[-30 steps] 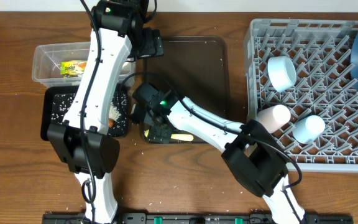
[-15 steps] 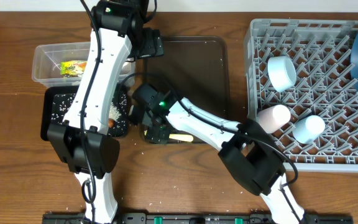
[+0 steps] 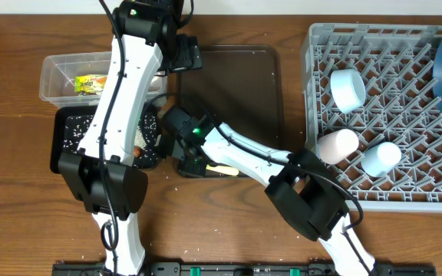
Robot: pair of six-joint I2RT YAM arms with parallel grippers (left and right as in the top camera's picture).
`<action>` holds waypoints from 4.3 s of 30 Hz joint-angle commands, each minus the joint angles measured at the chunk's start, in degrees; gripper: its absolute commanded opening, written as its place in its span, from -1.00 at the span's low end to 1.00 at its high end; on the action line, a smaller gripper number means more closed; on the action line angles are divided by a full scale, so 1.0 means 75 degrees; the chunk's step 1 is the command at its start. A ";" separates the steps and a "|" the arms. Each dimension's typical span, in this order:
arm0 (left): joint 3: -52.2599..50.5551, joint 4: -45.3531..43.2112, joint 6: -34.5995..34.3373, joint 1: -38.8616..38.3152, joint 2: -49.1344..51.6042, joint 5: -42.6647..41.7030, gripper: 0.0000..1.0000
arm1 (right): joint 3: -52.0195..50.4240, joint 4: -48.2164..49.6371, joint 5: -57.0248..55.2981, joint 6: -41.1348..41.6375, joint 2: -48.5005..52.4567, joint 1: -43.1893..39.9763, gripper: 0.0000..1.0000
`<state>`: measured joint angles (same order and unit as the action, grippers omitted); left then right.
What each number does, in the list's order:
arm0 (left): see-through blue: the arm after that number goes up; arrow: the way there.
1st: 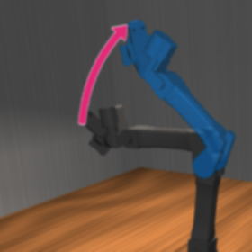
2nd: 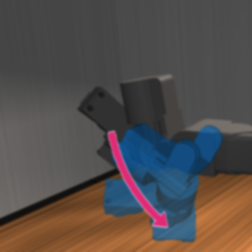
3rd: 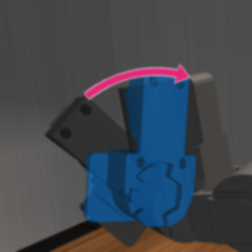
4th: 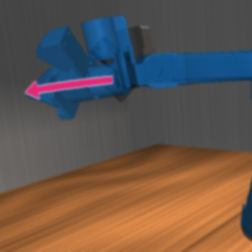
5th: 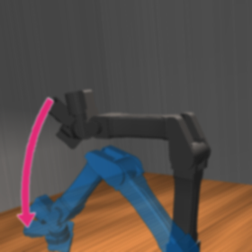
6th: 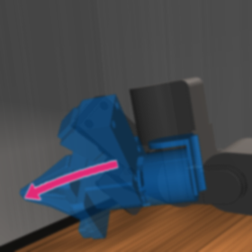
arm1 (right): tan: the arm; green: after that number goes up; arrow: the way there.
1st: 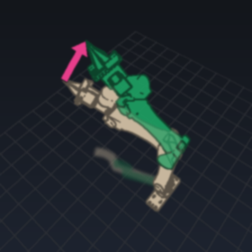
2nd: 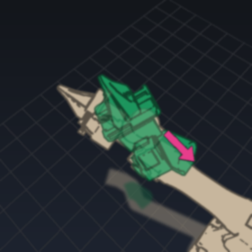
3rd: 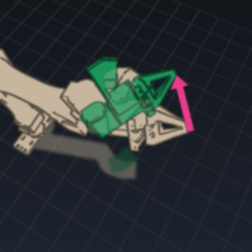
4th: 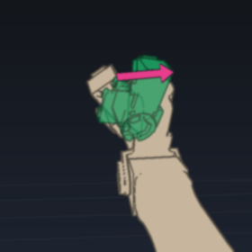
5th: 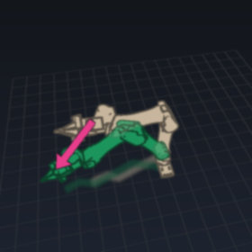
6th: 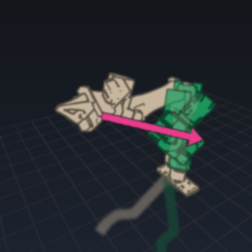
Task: Sort waste into correct bins and load items into the dishwasher rack
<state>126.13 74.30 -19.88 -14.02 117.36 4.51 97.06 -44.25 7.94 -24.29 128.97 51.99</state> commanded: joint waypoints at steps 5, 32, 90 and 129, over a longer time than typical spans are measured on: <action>0.0093 0.0006 -0.0020 0.0032 0.0026 0.0087 1.00 | 0.0055 -0.0058 0.0117 0.0391 0.0405 -0.0064 -0.37; 0.0093 0.0006 -0.0020 0.0032 0.0026 0.0087 0.99 | 0.1711 -0.0746 0.0184 0.3002 0.0405 -0.2544 -0.45; 0.0093 0.0006 -0.0020 0.0032 0.0026 0.0087 1.00 | 0.5409 -0.4380 -0.0315 0.3532 -0.0020 -0.5211 -0.27; 0.0093 0.0006 -0.0020 0.0032 0.0026 0.0087 1.00 | -0.0545 -0.0449 0.0810 0.0542 0.0047 -0.4016 -0.93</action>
<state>126.56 74.15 -20.75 -14.02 117.34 4.51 95.31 -46.41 14.09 -21.61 128.09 20.99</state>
